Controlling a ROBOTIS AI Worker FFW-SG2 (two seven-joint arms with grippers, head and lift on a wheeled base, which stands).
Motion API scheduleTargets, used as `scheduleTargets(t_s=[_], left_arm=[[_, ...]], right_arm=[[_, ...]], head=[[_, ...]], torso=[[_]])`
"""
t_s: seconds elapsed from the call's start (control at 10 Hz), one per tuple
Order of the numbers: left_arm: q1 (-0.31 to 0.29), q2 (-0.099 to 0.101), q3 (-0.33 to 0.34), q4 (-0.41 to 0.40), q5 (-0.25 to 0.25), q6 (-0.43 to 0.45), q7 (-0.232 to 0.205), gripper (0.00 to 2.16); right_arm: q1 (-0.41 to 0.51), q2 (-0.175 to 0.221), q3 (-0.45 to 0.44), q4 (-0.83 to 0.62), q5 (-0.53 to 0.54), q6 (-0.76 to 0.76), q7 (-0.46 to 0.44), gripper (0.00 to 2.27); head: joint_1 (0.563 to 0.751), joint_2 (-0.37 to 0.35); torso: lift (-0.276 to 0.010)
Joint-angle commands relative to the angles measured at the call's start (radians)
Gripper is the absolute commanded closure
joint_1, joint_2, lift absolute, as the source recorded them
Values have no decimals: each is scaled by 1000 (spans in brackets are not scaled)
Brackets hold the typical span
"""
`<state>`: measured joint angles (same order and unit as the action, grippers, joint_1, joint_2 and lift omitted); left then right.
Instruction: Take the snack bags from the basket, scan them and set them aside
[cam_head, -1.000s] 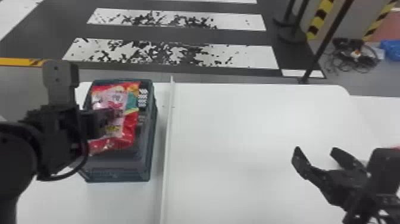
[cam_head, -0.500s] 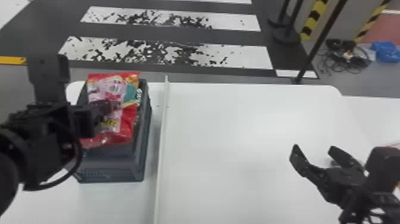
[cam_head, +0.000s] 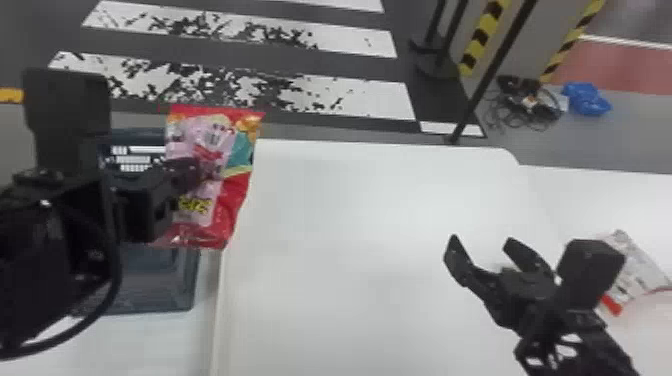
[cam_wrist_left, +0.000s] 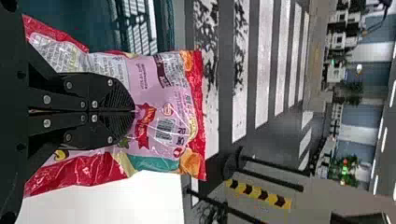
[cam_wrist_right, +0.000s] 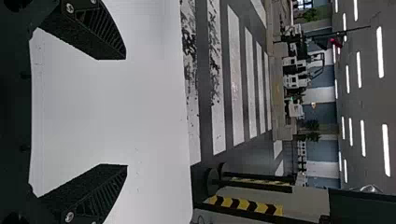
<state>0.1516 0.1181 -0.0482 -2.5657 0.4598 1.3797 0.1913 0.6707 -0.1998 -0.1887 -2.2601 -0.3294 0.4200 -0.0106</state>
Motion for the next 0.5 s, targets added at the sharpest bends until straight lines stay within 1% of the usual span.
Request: scheduleTargets(t_s=[0.0,0.1,0.2,0.3,0.4], left_arm=[[-9,0,-70,9,-12,0,-33,1949],[-17,2,-125,22,-43,0,-73,1949],[-20,2,-159,48,-43,3,-124,1949],[-26,8,-208,74,-53,3,-159,1949],[-40,15,-263,113,-66,3,-197,1949]], right_arm=[[-11,0,0,4,0,0,0,97],[-17,0,2,7,0,0,0,97],[-22,2,2,16,1,-22,0,97],[-26,5,2,24,0,-34,0,97],[-33,5,0,28,0,-40,0,97]], head=[[695,-217],[695,-255],[695,-294],[695,-335],[695,-350]], torso=[[-75],[-75],[-75],[-75],[-75]])
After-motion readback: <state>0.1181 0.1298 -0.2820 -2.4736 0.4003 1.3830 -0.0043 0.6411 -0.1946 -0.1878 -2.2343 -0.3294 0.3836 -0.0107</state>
